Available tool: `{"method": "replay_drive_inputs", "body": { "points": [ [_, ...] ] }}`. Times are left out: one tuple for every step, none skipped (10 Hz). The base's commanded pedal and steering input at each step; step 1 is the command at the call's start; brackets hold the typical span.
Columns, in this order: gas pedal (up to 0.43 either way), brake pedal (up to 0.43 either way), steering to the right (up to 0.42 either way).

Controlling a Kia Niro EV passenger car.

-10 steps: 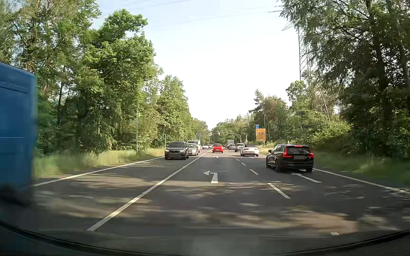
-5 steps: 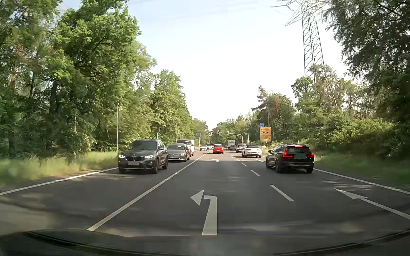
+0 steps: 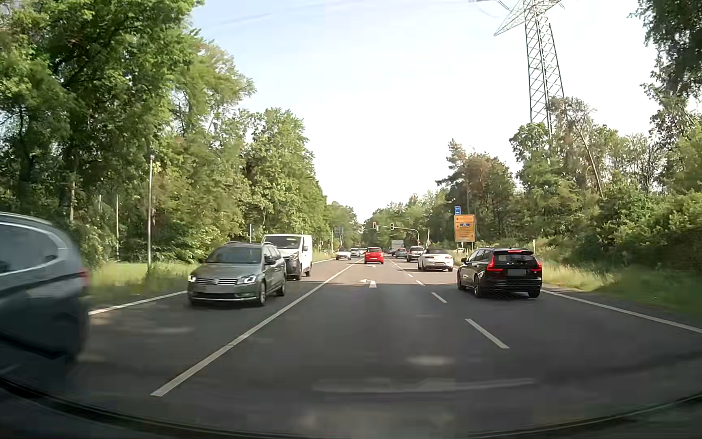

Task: Follow the waypoints while adhering to traffic rules and regulations

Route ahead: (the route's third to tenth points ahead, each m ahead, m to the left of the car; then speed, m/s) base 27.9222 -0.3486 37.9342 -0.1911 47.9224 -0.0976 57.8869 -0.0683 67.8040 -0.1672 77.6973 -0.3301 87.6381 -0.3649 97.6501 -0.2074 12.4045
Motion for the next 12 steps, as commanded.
{"method": "replay_drive_inputs", "body": {
  "points": [
    [0.000,0.177,-0.002],
    [0.000,0.183,-0.002],
    [0.000,0.189,-0.002],
    [0.000,0.195,-0.002],
    [0.000,0.195,-0.002],
    [0.000,0.195,-0.002],
    [0.000,0.195,-0.002],
    [0.000,0.195,-0.002],
    [0.000,0.201,-0.002],
    [0.000,0.195,-0.002],
    [0.000,0.201,-0.002],
    [0.000,0.195,-0.002]
  ]
}}
